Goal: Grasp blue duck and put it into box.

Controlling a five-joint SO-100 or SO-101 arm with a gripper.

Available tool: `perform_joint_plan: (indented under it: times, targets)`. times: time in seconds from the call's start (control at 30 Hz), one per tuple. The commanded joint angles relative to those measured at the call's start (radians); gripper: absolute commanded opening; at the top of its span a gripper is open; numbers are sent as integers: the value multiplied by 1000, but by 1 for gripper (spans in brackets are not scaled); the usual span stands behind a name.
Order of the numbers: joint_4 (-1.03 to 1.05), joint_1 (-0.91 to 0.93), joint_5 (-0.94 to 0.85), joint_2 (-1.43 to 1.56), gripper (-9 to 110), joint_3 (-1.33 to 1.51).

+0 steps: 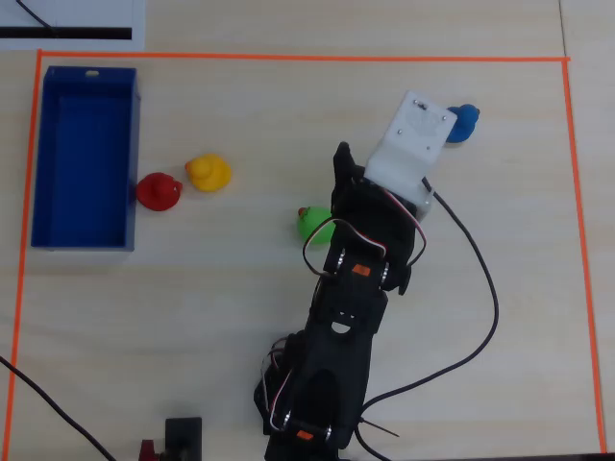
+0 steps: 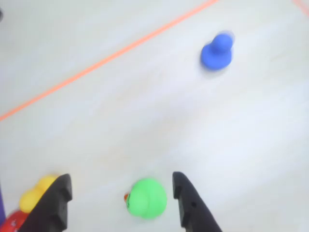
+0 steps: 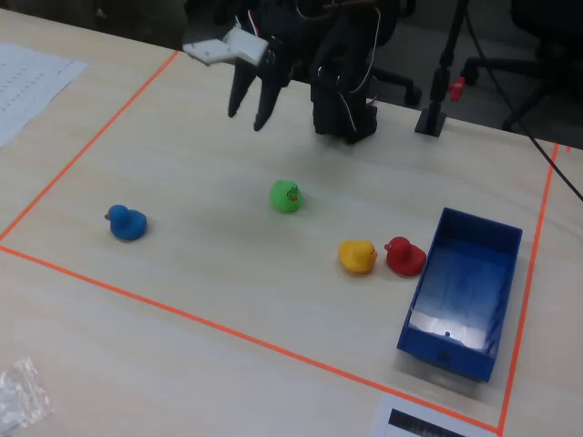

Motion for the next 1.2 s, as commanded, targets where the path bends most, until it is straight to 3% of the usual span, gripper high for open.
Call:
perform_joint_plan:
  times: [0.0, 0.57, 0.67, 1.17]
  targets:
    - [-37, 34, -8, -57, 29, -160]
    - [-242, 296, -6, -423, 29, -575]
    - [-354, 330, 18, -499, 29, -612]
    - [-586, 321, 11, -885, 32, -873]
